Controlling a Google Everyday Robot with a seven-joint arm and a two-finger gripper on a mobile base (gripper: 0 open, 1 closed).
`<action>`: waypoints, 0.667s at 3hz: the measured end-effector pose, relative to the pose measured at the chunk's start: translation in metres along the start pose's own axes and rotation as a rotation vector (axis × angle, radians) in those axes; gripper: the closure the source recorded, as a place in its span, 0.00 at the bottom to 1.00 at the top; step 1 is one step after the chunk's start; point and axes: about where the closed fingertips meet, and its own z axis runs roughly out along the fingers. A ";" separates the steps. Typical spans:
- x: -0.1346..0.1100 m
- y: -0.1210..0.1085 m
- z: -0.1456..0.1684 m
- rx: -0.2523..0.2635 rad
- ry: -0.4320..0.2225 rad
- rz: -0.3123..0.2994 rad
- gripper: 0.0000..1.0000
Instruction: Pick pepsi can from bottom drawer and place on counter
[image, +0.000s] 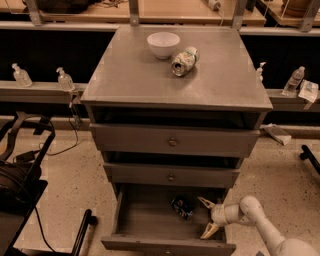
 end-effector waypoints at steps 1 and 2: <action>-0.005 -0.009 0.015 0.071 -0.021 0.021 0.00; -0.001 -0.022 0.019 0.210 -0.028 0.097 0.09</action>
Offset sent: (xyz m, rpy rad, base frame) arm 0.0393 0.0046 -0.0069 0.0897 -0.1010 -0.3581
